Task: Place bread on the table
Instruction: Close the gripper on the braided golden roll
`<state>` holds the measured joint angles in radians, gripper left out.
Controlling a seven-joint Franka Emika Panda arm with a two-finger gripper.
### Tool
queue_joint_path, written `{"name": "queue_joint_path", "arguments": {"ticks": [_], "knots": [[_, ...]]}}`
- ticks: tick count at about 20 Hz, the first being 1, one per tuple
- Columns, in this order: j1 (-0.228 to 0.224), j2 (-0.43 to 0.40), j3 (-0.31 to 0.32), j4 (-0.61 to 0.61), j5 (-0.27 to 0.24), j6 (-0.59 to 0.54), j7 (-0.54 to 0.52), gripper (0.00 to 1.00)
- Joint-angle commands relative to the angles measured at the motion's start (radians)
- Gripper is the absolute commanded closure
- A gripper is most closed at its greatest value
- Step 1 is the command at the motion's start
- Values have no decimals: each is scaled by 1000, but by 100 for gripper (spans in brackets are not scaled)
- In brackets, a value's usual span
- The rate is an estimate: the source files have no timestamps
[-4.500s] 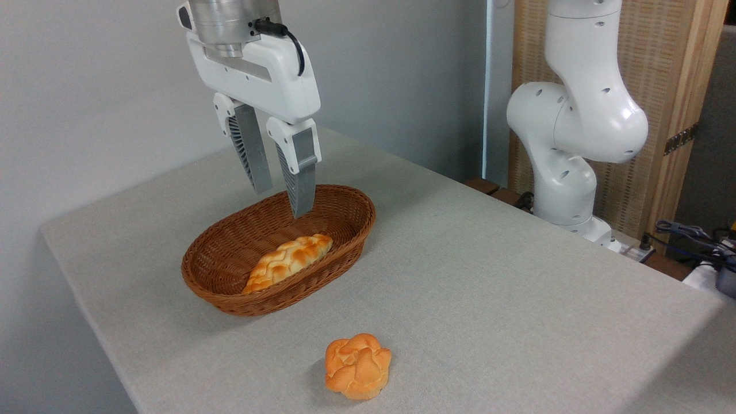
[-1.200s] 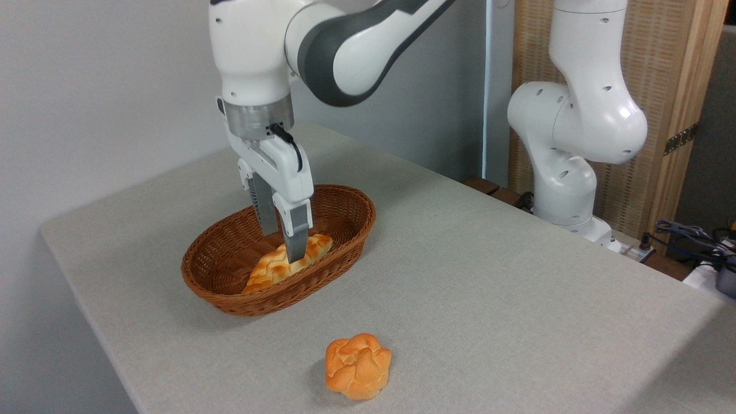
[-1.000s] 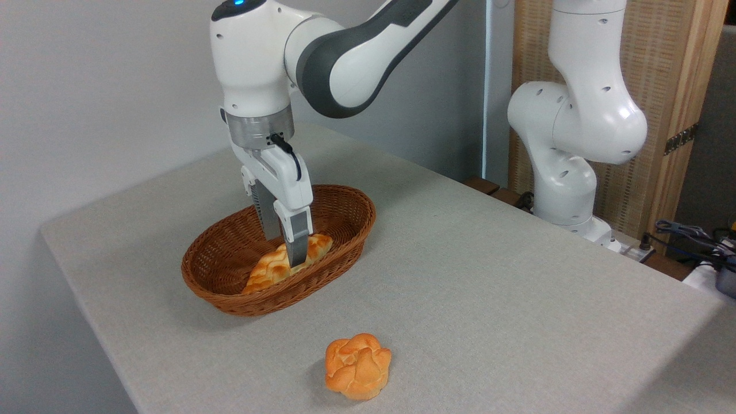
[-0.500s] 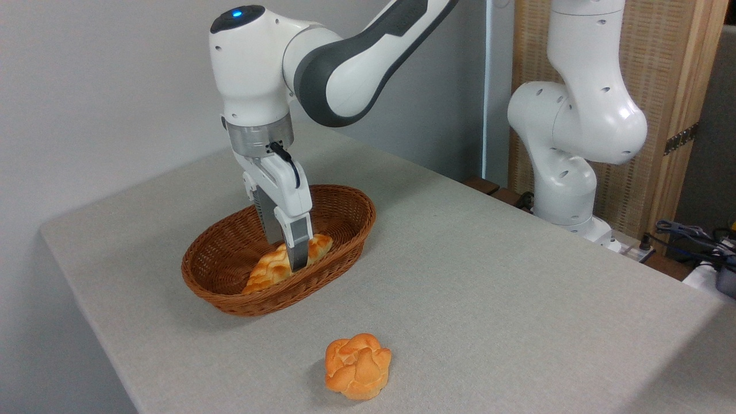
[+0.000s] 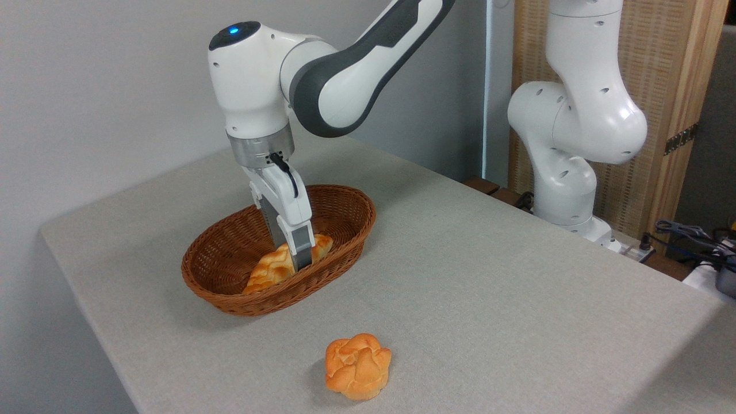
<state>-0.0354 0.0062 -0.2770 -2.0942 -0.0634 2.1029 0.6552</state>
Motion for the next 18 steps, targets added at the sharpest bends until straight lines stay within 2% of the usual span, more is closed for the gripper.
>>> {"name": "queue_joint_path", "arguments": {"ticks": [1,13,16,18], "knots": [[-3,-3,-1,-13,8,29,4,53],[-1,-5,-1,14,-2,16,-5,61],[-1,-3,-1,94,-62,-70,-8,63],[-1,-3,-1,131,-79,-122,-11,64]]}}
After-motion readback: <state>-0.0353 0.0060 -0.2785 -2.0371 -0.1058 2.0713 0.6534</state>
